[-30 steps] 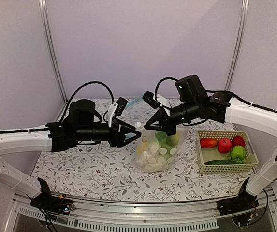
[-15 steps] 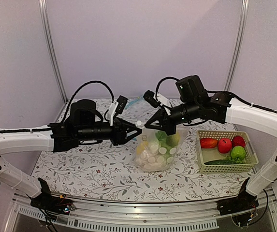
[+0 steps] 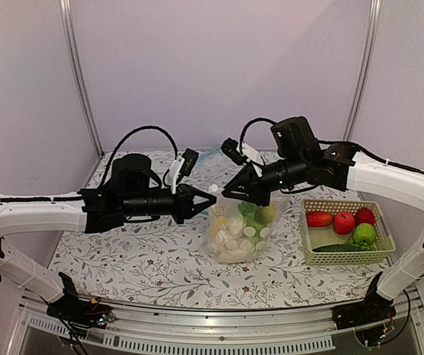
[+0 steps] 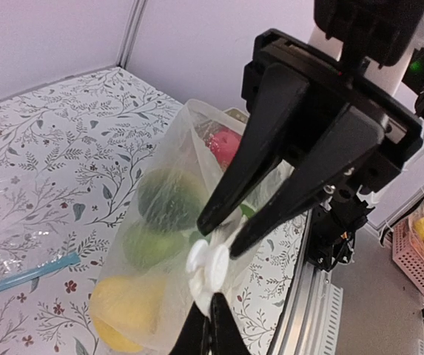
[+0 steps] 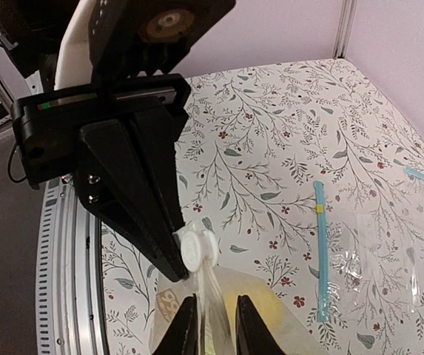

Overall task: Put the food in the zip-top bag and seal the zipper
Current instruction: Pass from the right arm to the left, then pass from the left arm to the right

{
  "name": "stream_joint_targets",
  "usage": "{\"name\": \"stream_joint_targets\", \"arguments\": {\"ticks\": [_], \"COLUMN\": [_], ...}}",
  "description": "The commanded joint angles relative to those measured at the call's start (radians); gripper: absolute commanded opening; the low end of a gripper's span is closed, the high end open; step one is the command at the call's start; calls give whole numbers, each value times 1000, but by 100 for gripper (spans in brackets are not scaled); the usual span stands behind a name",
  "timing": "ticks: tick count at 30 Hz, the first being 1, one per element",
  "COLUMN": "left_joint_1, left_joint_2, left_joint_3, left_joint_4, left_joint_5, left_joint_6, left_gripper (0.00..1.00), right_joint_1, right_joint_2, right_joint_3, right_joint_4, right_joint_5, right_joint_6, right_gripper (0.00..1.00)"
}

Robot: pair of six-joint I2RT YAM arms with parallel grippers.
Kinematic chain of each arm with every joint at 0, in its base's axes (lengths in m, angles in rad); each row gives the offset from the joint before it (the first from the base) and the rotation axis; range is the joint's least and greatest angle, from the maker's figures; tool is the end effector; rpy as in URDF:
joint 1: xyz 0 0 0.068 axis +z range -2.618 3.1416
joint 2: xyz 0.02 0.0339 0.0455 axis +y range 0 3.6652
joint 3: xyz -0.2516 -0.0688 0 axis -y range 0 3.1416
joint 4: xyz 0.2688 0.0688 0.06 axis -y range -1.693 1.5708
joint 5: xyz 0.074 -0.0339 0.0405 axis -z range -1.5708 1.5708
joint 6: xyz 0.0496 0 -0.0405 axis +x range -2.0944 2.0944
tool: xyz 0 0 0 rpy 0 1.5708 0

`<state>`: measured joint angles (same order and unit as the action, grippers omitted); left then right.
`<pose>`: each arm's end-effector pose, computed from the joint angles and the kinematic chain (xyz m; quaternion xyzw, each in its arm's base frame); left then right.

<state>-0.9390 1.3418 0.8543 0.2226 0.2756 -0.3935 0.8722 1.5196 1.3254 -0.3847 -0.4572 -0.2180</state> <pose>0.1934 -0.2872 0.2538 0.2923 0.7352 -0.4577 0.4056 0.2287 0.3063 0.3069 -0.5364 0.6766 0.3377 0.3749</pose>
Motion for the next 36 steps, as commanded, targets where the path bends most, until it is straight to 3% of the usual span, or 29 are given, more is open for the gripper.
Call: {"name": "stream_joint_targets", "arguments": {"ticks": [1, 4, 8, 17, 36], "left_joint_1": [-9, -10, -16, -46, -66], "left_joint_2": [9, 5, 2, -7, -17], "left_joint_3": [8, 12, 27, 39, 43], "left_joint_4": [-8, -25, -60, -98, -112], "left_joint_5": [10, 25, 41, 13, -25], "left_joint_6": [18, 35, 65, 109, 130], "left_gripper": [0, 0, 0, 0, 0], "right_joint_1": [3, 3, -3, -50, -50], "right_joint_2": [-57, -75, -81, 20, 145], "right_joint_3": [-22, -23, -12, 97, 192], "right_joint_4": [39, 41, 41, -36, -175], "right_joint_5": [8, 4, -59, -211, -294], "right_joint_6": [16, 32, 63, 142, 154], "right_gripper": [28, 46, 58, 59, 51]}}
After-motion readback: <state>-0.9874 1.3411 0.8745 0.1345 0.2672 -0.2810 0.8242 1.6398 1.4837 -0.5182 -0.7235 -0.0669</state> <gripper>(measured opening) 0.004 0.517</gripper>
